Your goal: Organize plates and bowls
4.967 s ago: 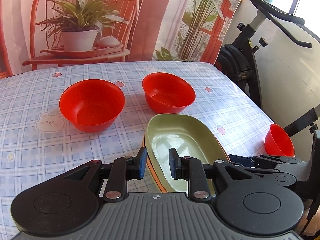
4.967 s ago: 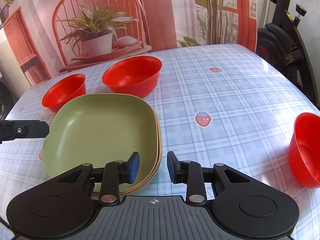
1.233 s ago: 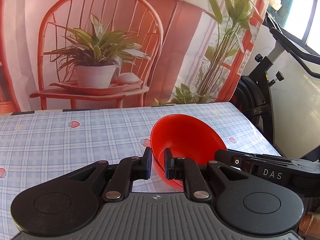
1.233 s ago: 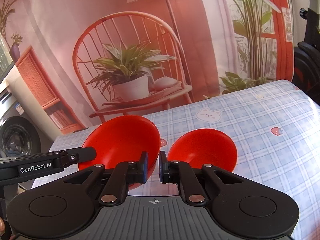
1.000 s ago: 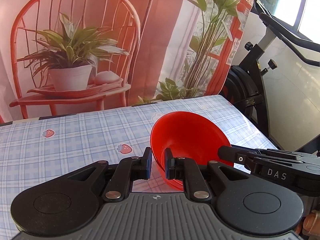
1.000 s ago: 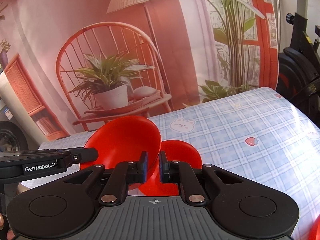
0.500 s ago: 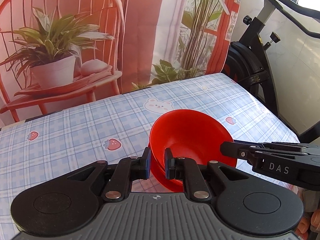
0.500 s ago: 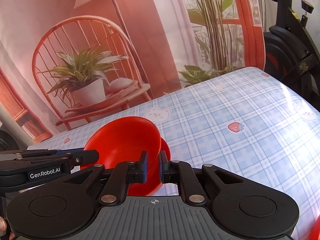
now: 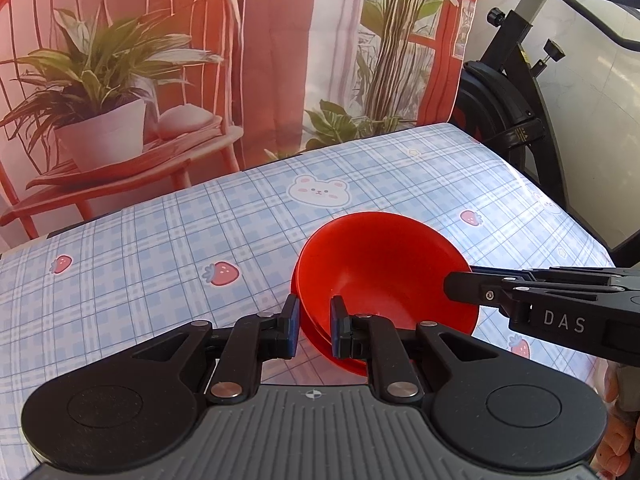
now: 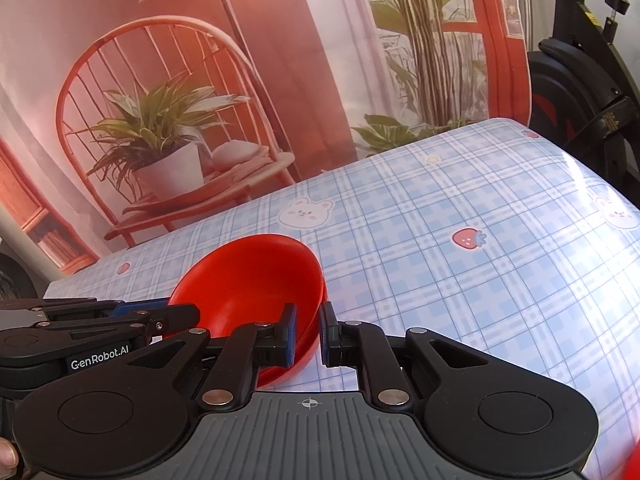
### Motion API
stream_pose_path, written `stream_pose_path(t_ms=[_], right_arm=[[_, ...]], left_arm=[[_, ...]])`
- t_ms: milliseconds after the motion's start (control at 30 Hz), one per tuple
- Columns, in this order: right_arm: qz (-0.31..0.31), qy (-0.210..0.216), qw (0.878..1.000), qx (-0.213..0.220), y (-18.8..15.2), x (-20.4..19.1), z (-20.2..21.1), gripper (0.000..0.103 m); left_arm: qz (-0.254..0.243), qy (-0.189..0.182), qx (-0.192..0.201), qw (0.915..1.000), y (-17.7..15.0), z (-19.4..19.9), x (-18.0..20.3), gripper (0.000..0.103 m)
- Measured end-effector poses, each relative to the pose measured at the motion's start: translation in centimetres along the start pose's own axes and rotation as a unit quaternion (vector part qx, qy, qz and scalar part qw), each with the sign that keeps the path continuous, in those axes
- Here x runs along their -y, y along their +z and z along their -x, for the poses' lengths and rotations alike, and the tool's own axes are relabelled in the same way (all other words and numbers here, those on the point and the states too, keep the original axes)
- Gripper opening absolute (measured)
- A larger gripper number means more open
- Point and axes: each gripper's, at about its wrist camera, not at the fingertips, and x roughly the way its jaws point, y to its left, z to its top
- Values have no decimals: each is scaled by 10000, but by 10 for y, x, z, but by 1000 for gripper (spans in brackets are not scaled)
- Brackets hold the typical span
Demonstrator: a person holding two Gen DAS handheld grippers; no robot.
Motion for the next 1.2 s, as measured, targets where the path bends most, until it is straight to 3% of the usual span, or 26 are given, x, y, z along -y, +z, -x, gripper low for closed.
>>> stream_pose_path(t_ms=[233,633,900,1200], right_arm=[[-28,-12,10000,15,0,1,3,16],[-3,-35,9991,419,-2,7,42,17],[30,-217,9962,845,-7,24,85,17],[-109,-596,9902,1260,-17,59,133,17]], left_arm=[[27,-77,-33,10000,1,2,-1,33],[166,-68,304,9994,3,36,9,35],[317,-337,709,9964,-1,66,38,35],[141,-721,875,9935,-10,78,83,35]])
